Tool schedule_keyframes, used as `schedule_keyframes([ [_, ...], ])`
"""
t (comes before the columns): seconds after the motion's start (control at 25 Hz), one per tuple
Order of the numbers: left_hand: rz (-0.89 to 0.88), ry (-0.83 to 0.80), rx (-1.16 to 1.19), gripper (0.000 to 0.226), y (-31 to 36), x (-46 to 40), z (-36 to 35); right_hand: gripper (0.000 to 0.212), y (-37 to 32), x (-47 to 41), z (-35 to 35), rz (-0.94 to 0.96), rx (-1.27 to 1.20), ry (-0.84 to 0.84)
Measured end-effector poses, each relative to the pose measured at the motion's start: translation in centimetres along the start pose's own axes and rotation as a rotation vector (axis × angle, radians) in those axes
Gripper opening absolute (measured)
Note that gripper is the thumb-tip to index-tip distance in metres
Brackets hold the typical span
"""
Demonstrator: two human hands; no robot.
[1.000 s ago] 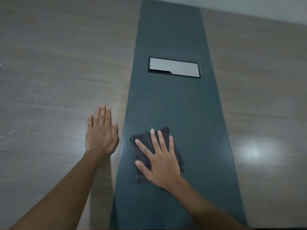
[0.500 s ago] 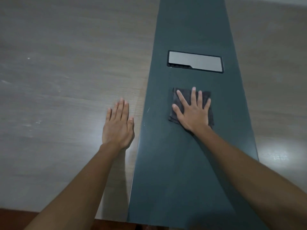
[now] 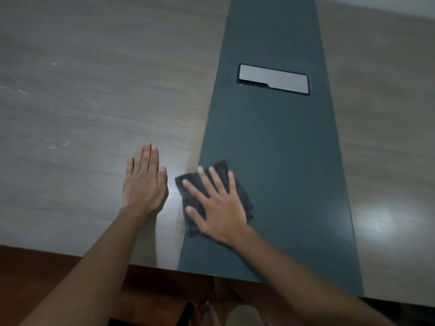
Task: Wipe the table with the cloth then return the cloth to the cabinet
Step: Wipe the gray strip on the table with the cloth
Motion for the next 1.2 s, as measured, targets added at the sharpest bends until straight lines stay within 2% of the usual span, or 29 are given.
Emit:
schedule_keyframes([
  [0.12, 0.023, 0.014, 0.002, 0.068, 0.0, 1.6, 0.4, 0.062, -2.9, 5.4, 0.3, 0.069, 0.009, -0.001],
  [0.24, 0.031, 0.014, -0.018, 0.068, 0.0, 2.9, 0.0, 0.061, -2.7, 9.8, 0.8, 0.074, 0.005, 0.016],
  [0.36, 0.039, 0.014, -0.017, 0.069, -0.2, 3.4, -0.3, 0.062, 1.3, 14.1, 2.3, -0.033, 0.01, 0.061],
  [0.48, 0.052, 0.015, -0.012, 0.068, 0.0, 3.9, -0.2, 0.064, 8.6, 17.5, 3.8, -0.165, 0.102, 0.048],
  [0.6, 0.05, 0.026, -0.008, 0.067, 0.3, 4.6, 0.0, 0.068, 13.6, 15.7, 4.4, -0.332, 0.169, 0.018],
  [0.76, 0.032, 0.02, -0.035, 0.065, -0.1, 4.3, -0.3, 0.071, 11.0, 8.3, 2.3, -0.561, 0.18, 0.074],
  [0.84, 0.029, 0.034, -0.054, 0.063, -0.3, 4.3, -0.6, 0.069, 6.4, 6.0, 0.9, -0.527, 0.136, 0.118],
  [1.0, 0.023, 0.029, -0.054, 0.064, 0.1, 4.2, -1.0, 0.064, -3.6, 7.4, -0.2, -0.253, 0.029, 0.105],
  [1.08, 0.028, 0.03, -0.042, 0.063, 0.6, 4.1, -1.2, 0.06, -4.0, 9.6, 0.2, -0.149, -0.018, 0.132],
  [1.2, 0.003, 0.014, -0.002, 0.063, 1.8, 3.8, -1.5, 0.057, 0.0, 14.2, 1.4, -0.1, -0.014, 0.178],
])
Point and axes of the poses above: each hand's wrist, its own x-axis away from the middle knuckle, its own z-axis out of the back of the hand, y = z × x, the point moved 3 cm from there along -x, towards the middle knuckle, and after that the axes turned 14 degrees about y, right-handed, at the moved point
